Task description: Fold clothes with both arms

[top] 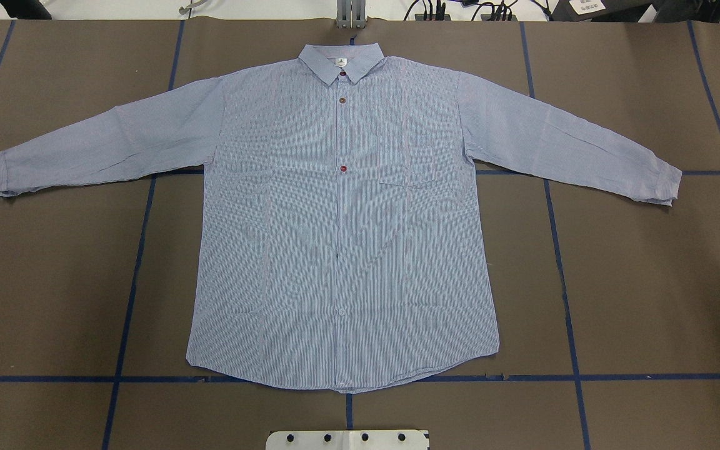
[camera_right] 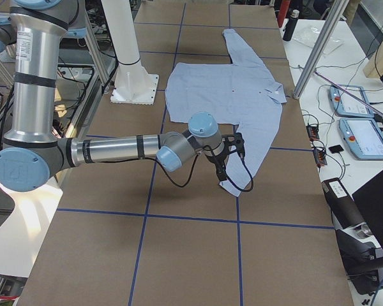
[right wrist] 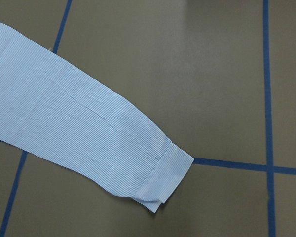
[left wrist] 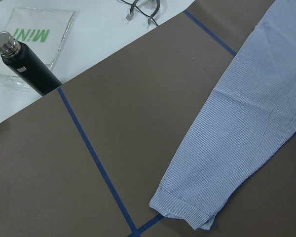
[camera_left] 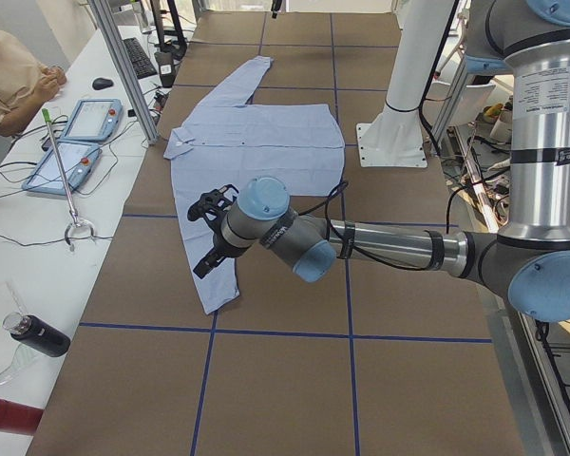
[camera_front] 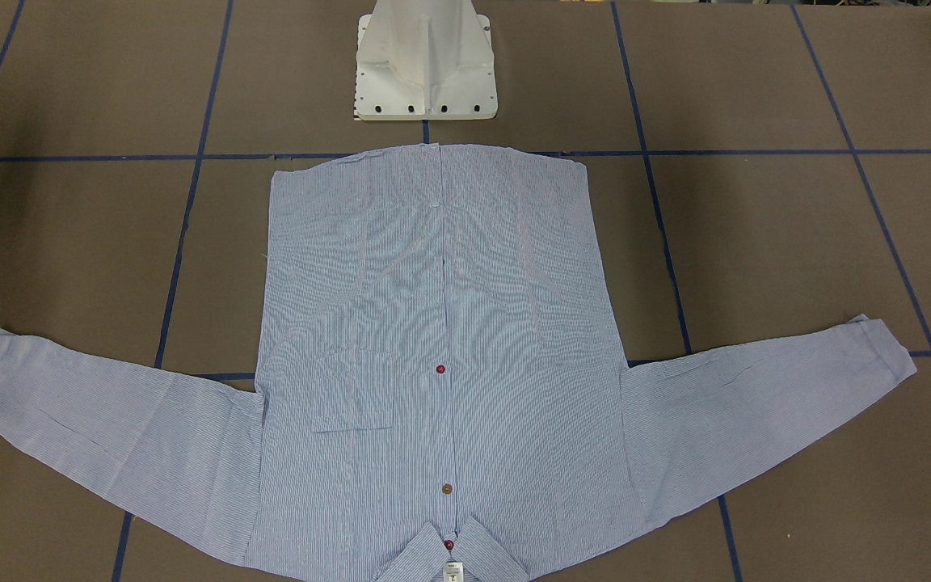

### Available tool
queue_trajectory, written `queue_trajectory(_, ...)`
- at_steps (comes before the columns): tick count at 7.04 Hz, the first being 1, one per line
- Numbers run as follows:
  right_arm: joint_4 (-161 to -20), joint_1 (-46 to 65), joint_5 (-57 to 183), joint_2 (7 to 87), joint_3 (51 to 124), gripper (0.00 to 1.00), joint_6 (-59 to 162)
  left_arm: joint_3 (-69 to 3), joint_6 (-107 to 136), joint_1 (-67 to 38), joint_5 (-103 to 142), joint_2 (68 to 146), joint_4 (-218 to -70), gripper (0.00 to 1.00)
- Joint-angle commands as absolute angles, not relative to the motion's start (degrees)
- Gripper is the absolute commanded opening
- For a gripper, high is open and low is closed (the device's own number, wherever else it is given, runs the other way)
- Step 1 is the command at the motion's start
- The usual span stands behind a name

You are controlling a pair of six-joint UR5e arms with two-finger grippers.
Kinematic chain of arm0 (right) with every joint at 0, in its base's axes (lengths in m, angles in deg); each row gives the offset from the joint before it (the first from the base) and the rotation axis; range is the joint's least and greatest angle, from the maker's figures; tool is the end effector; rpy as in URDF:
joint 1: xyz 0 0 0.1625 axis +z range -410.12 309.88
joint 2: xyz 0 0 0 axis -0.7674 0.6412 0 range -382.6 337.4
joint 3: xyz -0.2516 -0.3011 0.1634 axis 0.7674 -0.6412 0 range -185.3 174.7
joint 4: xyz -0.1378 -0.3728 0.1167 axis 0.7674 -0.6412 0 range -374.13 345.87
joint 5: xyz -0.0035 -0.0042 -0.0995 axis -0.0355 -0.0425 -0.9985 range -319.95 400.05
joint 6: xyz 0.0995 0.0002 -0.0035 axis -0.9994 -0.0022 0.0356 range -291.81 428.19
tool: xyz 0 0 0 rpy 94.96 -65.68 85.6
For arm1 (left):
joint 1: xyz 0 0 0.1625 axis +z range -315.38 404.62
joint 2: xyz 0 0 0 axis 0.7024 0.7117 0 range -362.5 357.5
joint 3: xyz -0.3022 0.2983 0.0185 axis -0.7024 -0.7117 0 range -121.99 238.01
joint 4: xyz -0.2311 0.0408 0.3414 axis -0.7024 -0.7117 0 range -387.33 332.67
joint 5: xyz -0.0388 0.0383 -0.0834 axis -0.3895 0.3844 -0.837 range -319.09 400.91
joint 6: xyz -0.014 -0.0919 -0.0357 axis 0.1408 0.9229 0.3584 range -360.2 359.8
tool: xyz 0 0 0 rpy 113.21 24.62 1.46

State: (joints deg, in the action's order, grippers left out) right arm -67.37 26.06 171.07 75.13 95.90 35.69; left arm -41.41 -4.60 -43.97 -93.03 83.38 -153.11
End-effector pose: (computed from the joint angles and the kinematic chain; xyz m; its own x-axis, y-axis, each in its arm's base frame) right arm -0.0436 -0.4617 0.5530 0.6305 -0.1007 0.7696 -0.1854 0.9433 0.2753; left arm -0.0523 -0.4837 0.5388 0.7052 0.5298 -0.4712 -0.0728 0.7152 0.6952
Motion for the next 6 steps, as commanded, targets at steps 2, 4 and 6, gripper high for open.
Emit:
queue_trajectory(2,-46.2,15.6,161.0,71.9,82.0,1.0,19.9,-41.7,-4.7,-44.0,-93.1,83.0,-153.4,1.0)
queue_trajectory(4,-36.6,7.4,151.4,71.0,75.7,0.99,11.4,-41.6,-4.7,-44.0,-94.4,82.8,-153.4,1.0)
queue_trajectory(6,-35.2,3.8,146.7,71.2,75.0,0.88,7.4,-41.6,-4.8,-44.0,-94.4,82.8,-153.4,1.0)
